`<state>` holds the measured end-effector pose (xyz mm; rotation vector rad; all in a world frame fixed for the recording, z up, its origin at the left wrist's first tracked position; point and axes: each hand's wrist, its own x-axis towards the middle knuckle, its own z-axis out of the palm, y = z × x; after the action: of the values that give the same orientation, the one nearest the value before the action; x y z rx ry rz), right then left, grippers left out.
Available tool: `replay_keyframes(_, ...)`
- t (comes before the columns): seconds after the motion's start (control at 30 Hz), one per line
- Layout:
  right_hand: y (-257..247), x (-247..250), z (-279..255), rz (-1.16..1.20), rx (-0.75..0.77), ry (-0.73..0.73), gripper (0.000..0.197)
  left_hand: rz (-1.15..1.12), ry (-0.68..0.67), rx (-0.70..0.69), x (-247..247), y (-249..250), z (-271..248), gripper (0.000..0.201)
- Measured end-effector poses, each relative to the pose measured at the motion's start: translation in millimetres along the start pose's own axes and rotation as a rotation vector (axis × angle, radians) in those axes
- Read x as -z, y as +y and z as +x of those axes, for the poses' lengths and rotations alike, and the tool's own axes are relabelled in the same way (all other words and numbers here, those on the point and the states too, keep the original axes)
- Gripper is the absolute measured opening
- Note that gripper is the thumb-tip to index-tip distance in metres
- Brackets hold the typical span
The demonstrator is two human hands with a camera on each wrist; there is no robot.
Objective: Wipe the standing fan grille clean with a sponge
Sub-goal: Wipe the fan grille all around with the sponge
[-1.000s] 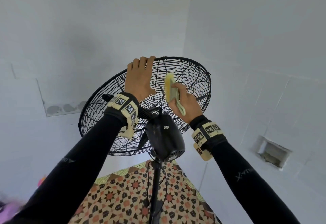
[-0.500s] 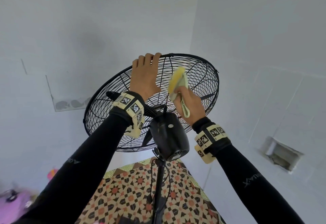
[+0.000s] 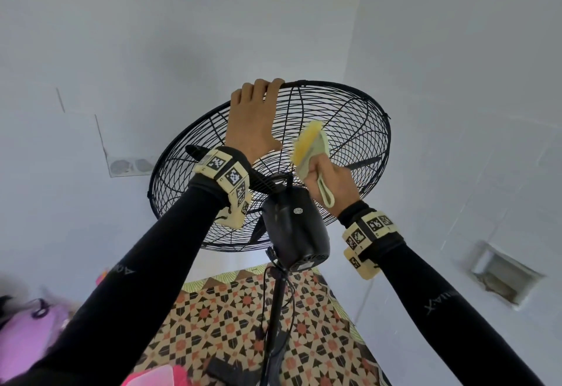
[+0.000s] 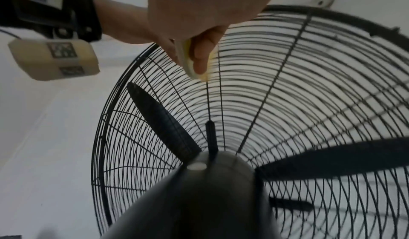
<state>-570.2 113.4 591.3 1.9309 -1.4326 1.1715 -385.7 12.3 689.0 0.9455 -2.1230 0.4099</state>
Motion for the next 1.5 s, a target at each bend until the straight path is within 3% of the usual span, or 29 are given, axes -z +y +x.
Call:
replay_keyframes(0.07,12,-8,-13,-0.03,0.065,-0.163,0.03,0.004,-0.015,0.016,2,1,-1,0.119)
replay_keyframes(0.13,25,-17,-29,-0.072,0.126,-0.425,0.024,0.012,-0.02,0.027,2,2,-1,0.12)
replay_keyframes(0.2,36,-23,-35,-0.057,0.111,-0.545,0.02,0.025,-0.016,0.041,2,5,-1,0.119)
replay_keyframes(0.3,41,-25,-28,-0.026,0.093,-0.517,0.016,0.033,0.004,0.062,0,8,-2,0.119)
replay_keyframes(0.43,44,-16,-21,0.168,0.029,-0.087,0.01,0.052,0.019,0.08,-1,9,-2,0.119)
replay_keyframes(0.47,46,-16,-22,0.167,0.071,-0.099,0.009,0.052,0.027,0.081,-1,10,-4,0.119)
replay_keyframes(0.57,58,-18,-29,0.038,0.208,-0.51,0.01,0.052,0.024,0.091,0,14,-5,0.12)
replay_keyframes(0.63,66,-12,-24,-0.05,0.199,-0.638,0.013,0.051,0.011,0.107,2,15,-4,0.121)
replay_keyframes(0.67,67,-9,-20,-0.032,0.176,-0.606,0.014,0.048,0.008,0.115,2,15,-4,0.121)
replay_keyframes(0.73,61,0,-12,0.117,0.109,-0.401,0.016,0.052,-0.004,0.129,4,16,-4,0.122)
replay_keyframes(0.8,54,3,-5,0.201,0.156,-0.155,0.009,0.056,0.0,0.141,5,17,-3,0.122)
replay_keyframes(0.83,54,1,-4,0.203,0.199,-0.121,0.011,0.058,-0.001,0.145,5,19,-4,0.122)
replay_keyframes(0.87,57,-2,-5,0.194,0.245,-0.152,0.015,0.061,-0.003,0.145,5,21,-4,0.121)
replay_keyframes(0.93,65,-9,-13,0.133,0.333,-0.356,0.027,0.067,-0.007,0.145,6,23,-5,0.121)
replay_keyframes(1.0,70,-11,-19,0.068,0.334,-0.533,0.027,0.07,-0.013,0.152,8,22,-6,0.122)
replay_keyframes(1.07,66,-5,-14,0.116,0.224,-0.473,0.014,0.069,-0.006,0.162,8,21,-5,0.122)
replay_keyframes(1.17,58,1,-7,0.27,0.121,-0.162,0.011,0.074,-0.013,0.163,6,22,-2,0.122)
replay_keyframes(1.2,55,1,-6,0.282,0.141,-0.147,0.011,0.074,-0.011,0.168,6,23,-1,0.121)
replay_keyframes(1.3,48,7,2,0.202,0.273,-0.346,0.015,0.074,-0.012,0.166,6,25,-2,0.122)
replay_keyframes(1.33,44,13,10,0.18,0.279,-0.339,0.01,0.074,-0.011,0.167,5,24,-1,0.122)
replay_keyframes(1.5,21,56,63,0.29,0.161,0.151,0.014,0.068,-0.012,0.181,5,20,0,0.124)
